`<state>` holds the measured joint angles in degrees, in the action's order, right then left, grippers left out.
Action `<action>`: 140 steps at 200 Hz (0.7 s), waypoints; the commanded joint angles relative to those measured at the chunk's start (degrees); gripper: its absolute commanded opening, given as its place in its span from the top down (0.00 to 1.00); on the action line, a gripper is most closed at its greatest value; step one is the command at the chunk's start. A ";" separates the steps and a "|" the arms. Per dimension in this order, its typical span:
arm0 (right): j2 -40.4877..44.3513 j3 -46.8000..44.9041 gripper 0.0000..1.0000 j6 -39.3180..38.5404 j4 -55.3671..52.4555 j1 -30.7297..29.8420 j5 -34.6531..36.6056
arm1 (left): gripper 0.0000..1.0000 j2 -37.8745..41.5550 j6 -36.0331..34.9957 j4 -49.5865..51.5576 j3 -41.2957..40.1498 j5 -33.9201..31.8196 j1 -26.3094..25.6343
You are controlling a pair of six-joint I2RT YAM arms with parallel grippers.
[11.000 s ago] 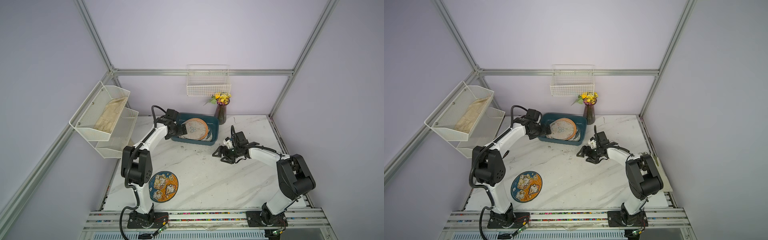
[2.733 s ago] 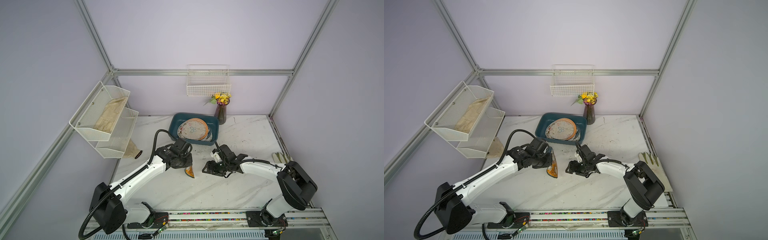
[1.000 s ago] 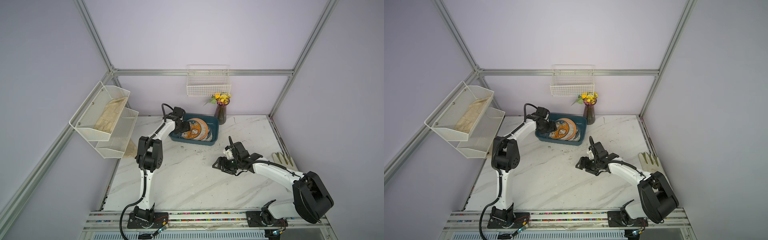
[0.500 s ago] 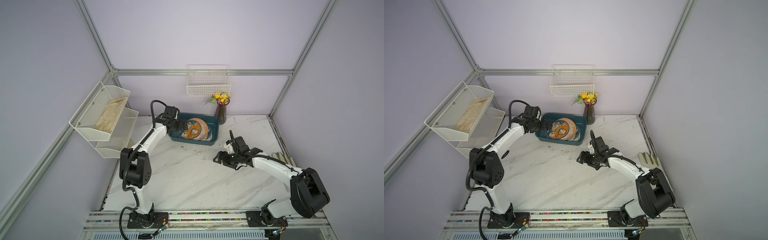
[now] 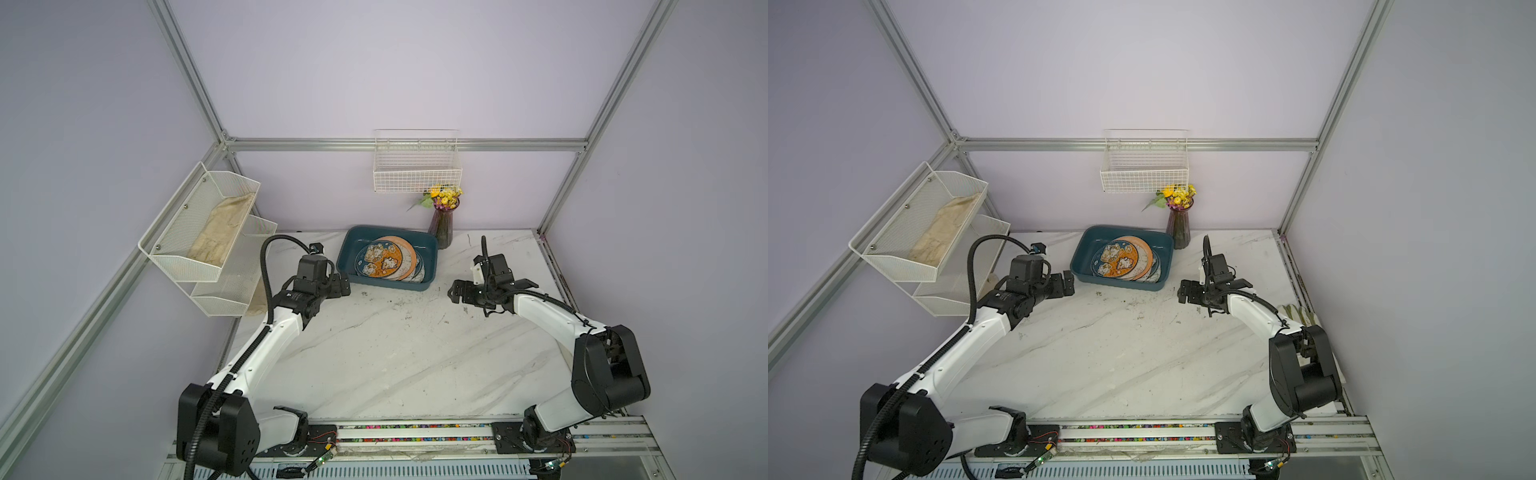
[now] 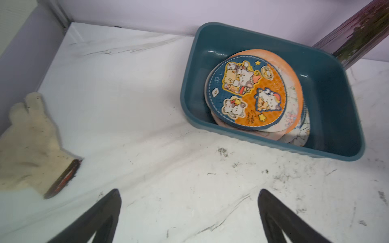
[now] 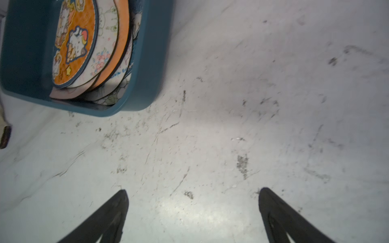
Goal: Put the coasters into the storage box
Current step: Reset both arms
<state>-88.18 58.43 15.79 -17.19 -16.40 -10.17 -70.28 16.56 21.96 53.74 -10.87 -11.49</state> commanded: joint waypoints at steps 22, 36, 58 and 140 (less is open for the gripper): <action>0.40 -6.49 0.02 -8.90 17.61 3.56 12.89 | 0.00 4.26 -3.99 -13.84 -11.73 -3.62 5.65; -0.50 -9.31 0.02 -10.61 23.41 4.86 14.40 | 0.00 4.78 -4.08 -18.98 -15.38 -3.07 7.06; -1.95 -14.39 0.02 -12.98 33.65 7.01 15.70 | 0.00 4.31 -7.93 -25.24 -18.93 -2.90 8.39; -4.36 -28.95 0.02 -19.19 62.85 9.81 17.24 | 0.00 0.52 -12.21 -44.12 -28.74 0.53 12.98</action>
<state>-91.18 31.40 -0.32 33.12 -7.49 5.72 -69.23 7.27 -10.74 29.34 -12.03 0.71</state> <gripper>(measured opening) 0.977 0.998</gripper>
